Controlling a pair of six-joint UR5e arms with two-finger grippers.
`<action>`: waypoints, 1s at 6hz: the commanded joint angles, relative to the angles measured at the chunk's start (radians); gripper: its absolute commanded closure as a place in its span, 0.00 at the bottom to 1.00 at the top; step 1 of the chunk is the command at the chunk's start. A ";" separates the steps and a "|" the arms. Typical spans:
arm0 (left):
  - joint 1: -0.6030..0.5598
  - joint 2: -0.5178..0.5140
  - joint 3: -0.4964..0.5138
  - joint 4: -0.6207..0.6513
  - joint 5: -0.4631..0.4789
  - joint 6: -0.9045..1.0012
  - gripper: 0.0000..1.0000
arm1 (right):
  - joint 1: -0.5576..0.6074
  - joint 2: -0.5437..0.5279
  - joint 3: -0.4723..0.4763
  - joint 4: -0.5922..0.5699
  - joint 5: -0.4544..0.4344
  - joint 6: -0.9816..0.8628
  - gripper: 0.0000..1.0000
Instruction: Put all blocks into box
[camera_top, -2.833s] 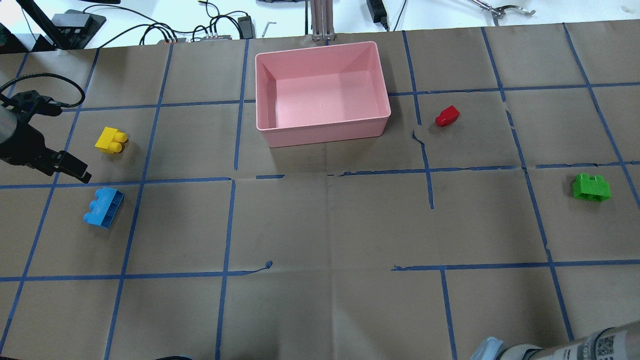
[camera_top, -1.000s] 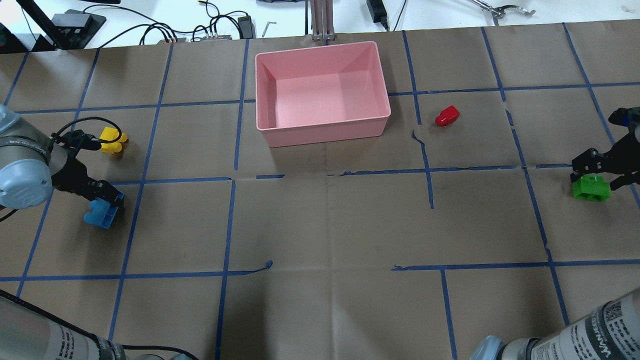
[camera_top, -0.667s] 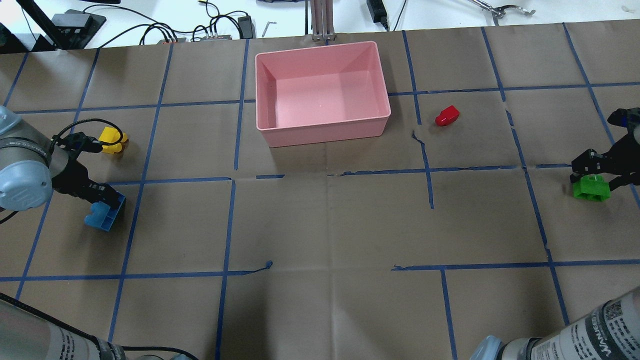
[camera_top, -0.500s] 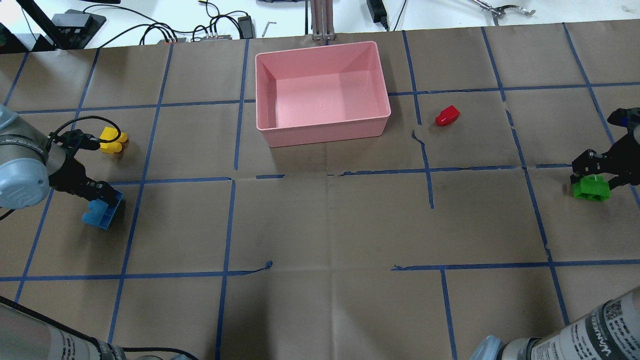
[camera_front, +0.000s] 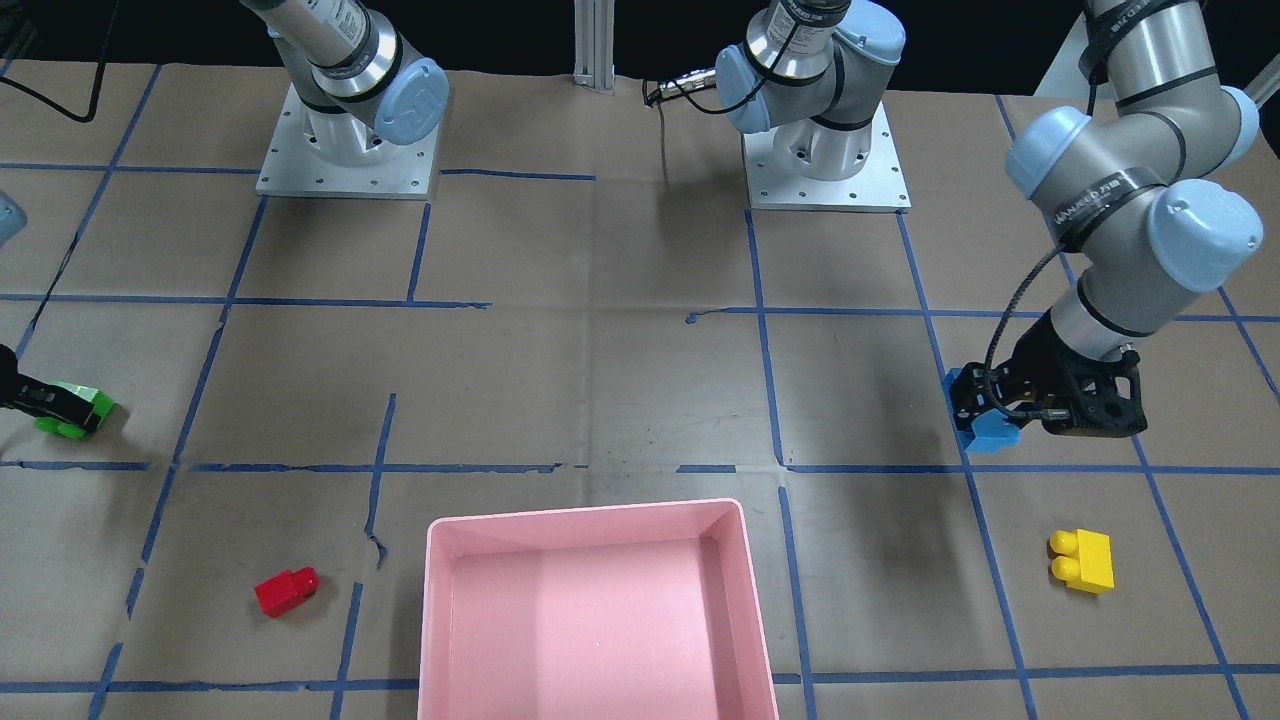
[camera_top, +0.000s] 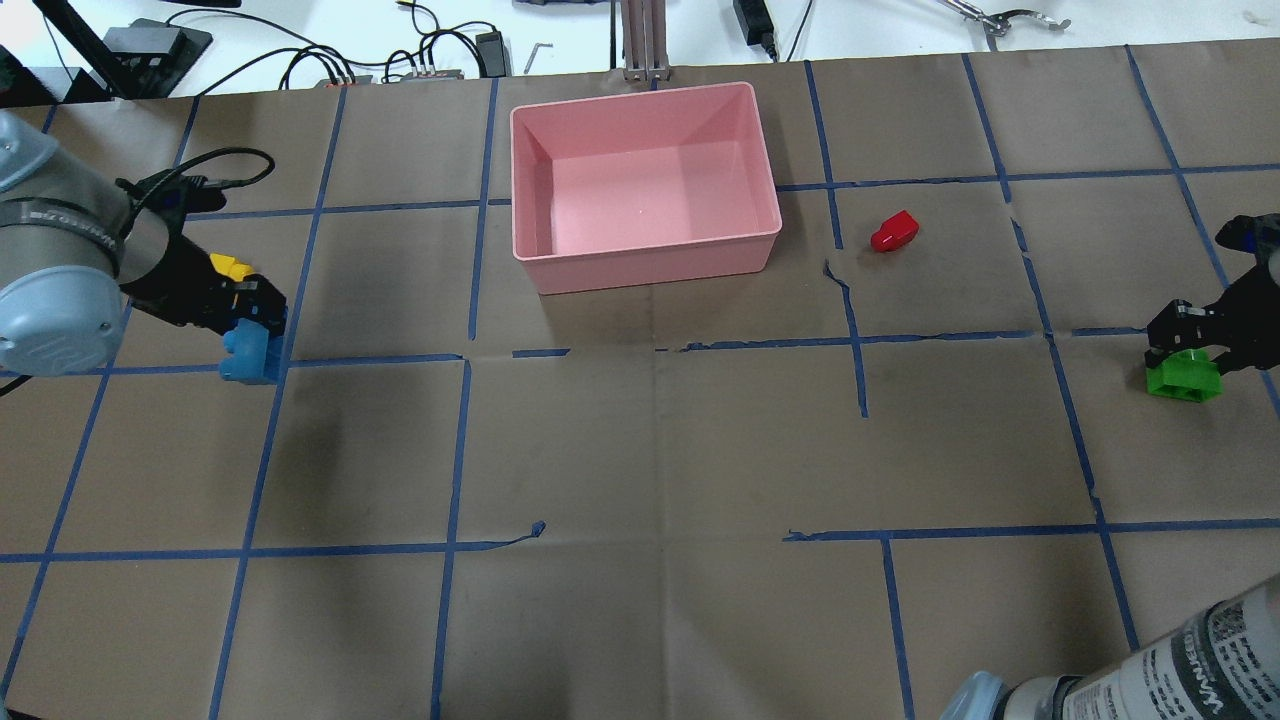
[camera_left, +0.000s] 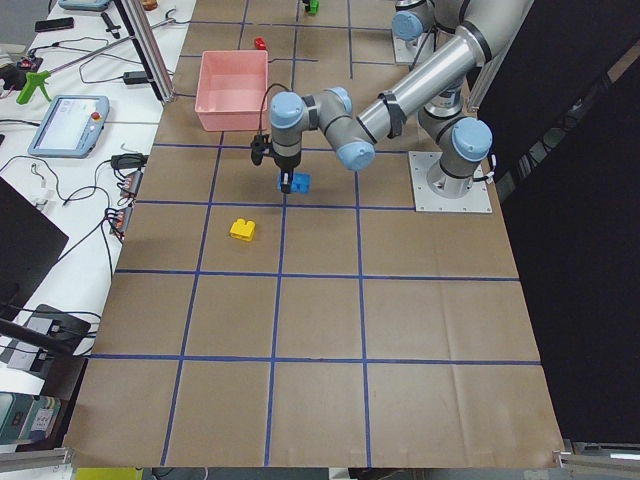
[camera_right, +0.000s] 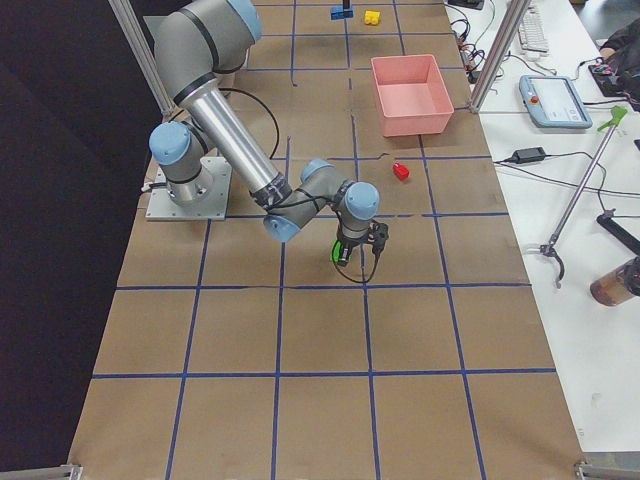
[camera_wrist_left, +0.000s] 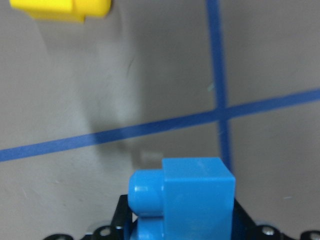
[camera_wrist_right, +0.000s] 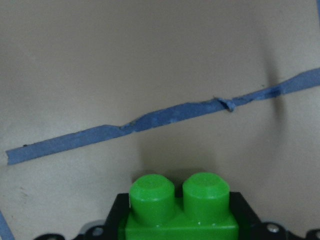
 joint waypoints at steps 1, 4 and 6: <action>-0.171 -0.094 0.193 -0.031 -0.079 -0.378 1.00 | 0.040 -0.022 -0.070 0.016 -0.003 -0.002 0.54; -0.425 -0.371 0.631 -0.129 -0.101 -0.917 1.00 | 0.139 -0.082 -0.433 0.490 -0.007 0.062 0.54; -0.498 -0.496 0.749 -0.117 -0.164 -1.076 0.79 | 0.328 -0.056 -0.621 0.669 -0.015 0.164 0.54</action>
